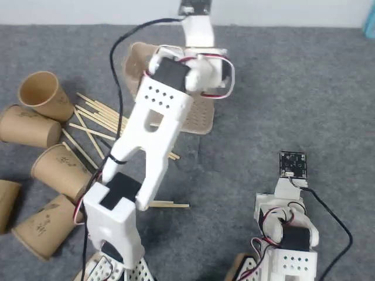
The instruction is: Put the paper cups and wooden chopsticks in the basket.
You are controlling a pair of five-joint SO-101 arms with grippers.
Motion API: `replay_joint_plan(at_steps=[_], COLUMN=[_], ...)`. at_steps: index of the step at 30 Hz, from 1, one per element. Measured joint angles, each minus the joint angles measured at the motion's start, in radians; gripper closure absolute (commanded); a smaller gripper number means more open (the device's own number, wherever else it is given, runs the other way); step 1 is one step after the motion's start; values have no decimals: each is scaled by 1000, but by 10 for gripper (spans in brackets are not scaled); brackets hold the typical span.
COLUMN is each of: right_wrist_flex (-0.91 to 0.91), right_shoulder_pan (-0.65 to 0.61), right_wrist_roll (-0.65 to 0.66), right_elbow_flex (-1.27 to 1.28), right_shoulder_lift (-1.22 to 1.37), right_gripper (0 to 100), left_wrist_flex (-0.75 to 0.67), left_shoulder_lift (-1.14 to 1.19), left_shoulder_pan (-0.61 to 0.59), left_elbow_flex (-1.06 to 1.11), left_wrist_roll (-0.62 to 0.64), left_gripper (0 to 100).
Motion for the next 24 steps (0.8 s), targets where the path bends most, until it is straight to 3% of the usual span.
replay_joint_plan(at_steps=[8,17,21,24], right_wrist_flex=[0,0,0,0], right_shoulder_pan=[0,11,112,170], right_wrist_roll=[0,0,2,75], right_elbow_flex=[0,0,0,-2], right_shoulder_lift=[0,0,0,0], right_gripper=[992,992,992,992], left_wrist_flex=[14,388,400,402], left_shoulder_lift=[0,0,-49,-143], left_shoulder_pan=[-28,-164,-302,-408], left_elbow_flex=[-92,-534,-591,-543], left_wrist_roll=[3,-121,-132,-163], left_gripper=[788,833,834,834])
